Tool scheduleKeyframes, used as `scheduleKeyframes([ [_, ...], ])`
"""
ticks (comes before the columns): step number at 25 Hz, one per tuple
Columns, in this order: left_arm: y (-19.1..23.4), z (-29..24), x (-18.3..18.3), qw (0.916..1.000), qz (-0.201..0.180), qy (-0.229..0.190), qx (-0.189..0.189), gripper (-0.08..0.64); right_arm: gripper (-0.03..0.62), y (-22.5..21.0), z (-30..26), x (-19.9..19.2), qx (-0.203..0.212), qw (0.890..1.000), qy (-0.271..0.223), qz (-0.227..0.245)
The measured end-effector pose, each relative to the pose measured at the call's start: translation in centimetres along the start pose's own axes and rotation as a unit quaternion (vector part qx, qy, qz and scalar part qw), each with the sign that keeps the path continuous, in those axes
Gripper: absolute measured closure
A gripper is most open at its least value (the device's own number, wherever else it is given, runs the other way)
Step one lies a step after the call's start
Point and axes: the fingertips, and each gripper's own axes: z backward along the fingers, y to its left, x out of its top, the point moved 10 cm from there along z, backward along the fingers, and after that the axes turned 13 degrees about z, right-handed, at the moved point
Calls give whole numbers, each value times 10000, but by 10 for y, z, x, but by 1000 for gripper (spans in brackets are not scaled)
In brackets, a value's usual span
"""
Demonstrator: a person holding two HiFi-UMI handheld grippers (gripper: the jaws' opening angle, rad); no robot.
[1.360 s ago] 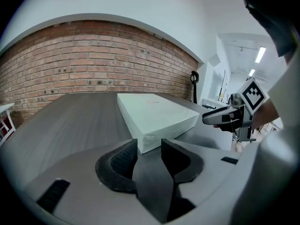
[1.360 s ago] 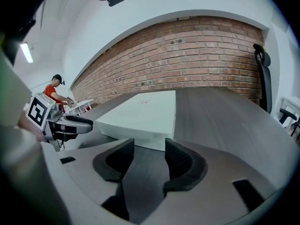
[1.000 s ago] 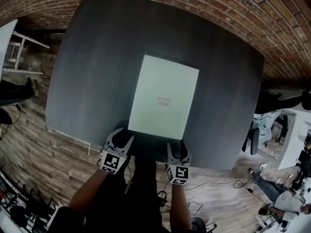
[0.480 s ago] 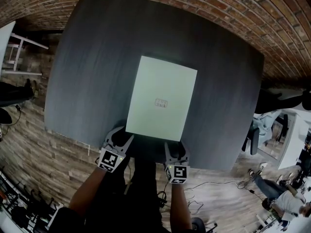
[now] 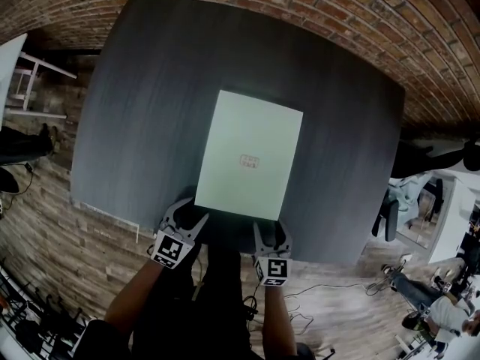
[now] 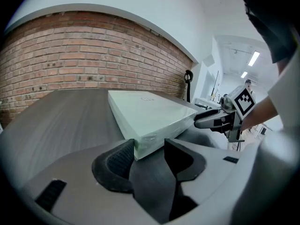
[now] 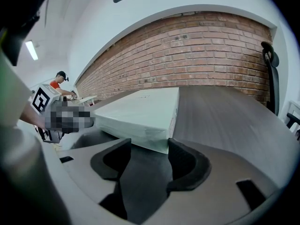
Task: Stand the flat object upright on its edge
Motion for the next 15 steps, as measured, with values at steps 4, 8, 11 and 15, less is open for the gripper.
scheduleKeyframes([
  [4,-4,7,4,10000,-38,-12,-29,368,348,0,8,3,-14,10000,-22,47],
  [8,-12,15,10,9999,-75,0,-121,357,348,-2,18,8,-20,10000,-43,31],
  [11,-17,24,16,9999,-76,-51,-113,357,348,-1,27,18,12,9999,-118,48],
  [15,-20,35,23,9998,-23,-185,-48,357,348,4,37,29,80,9997,-184,124],
])
